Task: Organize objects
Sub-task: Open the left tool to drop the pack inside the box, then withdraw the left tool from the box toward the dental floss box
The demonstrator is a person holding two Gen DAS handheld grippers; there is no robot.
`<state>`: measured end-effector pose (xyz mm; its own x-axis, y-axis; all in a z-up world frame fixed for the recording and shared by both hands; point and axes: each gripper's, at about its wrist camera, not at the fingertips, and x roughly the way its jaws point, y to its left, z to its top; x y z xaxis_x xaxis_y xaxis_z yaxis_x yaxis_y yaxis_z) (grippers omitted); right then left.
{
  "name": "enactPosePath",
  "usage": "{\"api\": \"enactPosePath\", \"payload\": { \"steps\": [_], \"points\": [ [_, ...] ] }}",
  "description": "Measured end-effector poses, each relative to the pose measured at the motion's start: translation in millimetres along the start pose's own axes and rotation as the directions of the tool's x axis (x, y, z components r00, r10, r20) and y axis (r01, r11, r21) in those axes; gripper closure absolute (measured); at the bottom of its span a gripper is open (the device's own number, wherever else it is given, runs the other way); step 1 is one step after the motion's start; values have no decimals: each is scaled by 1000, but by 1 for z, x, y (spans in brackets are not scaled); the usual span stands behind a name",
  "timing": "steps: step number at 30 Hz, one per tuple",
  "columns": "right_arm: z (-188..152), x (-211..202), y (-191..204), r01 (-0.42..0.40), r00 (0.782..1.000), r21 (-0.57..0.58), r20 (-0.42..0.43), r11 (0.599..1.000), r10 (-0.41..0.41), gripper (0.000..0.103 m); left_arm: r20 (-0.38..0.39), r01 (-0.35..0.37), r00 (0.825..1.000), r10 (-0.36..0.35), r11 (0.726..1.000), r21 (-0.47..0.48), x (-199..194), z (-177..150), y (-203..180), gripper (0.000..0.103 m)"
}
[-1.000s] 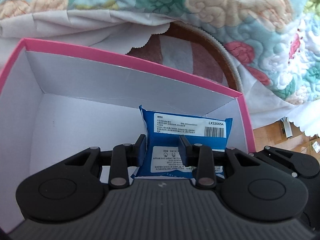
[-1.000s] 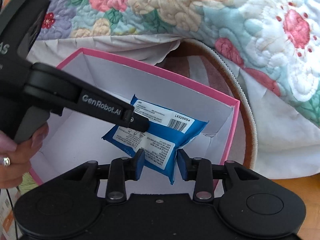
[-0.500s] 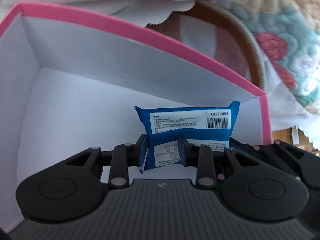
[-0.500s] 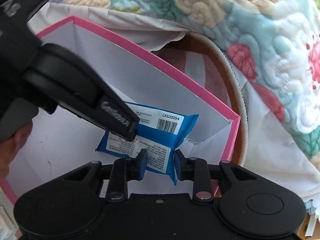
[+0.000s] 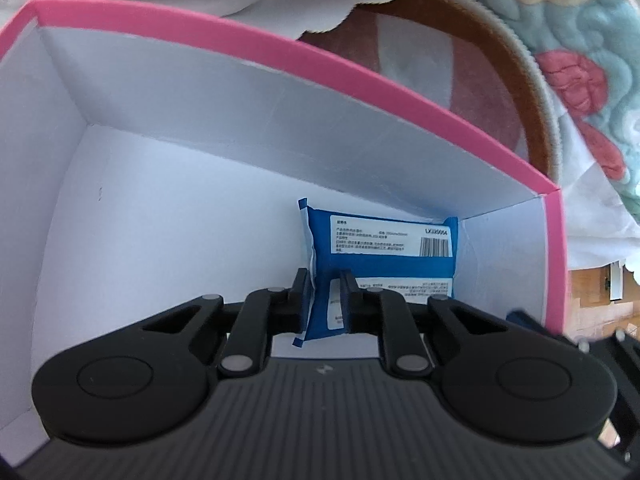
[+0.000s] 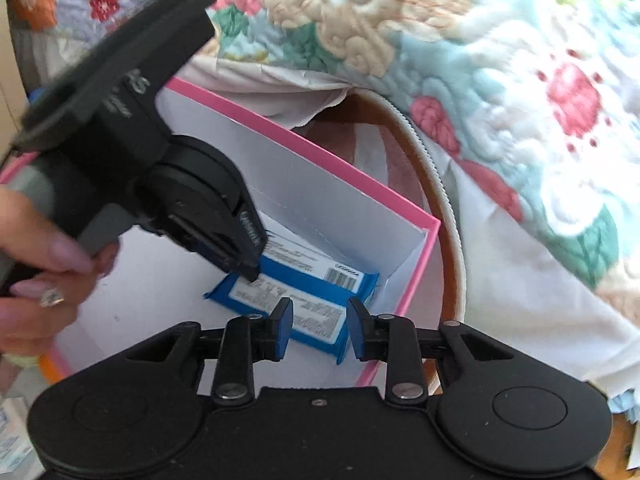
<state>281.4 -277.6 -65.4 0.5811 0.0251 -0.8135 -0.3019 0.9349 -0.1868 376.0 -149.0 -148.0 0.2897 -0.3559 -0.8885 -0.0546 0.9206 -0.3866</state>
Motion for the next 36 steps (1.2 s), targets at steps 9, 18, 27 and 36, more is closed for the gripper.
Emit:
{"api": "enactPosePath", "payload": {
  "steps": [9, 18, 27, 36],
  "points": [
    [-5, -17, -4, -83, 995, 97, 63, 992, 77, 69, 35, -3, 999, -1, 994, 112, -18, -9, -17, 85],
    [-9, -51, 4, -123, 991, 194, 68, 973, 112, 61, 91, -52, 995, 28, 961, 270, -95, -51, -16, 84],
    [-8, -96, 19, -140, 989, 189, 66, 972, 130, 54, 99, -57, 995, 29, 955, 290, -175, -80, 0, 77],
    [-16, -144, 33, -160, 986, 182, 72, 970, 149, 39, 102, -89, 993, 60, 946, 311, -234, -118, 18, 62]
  ]
}}
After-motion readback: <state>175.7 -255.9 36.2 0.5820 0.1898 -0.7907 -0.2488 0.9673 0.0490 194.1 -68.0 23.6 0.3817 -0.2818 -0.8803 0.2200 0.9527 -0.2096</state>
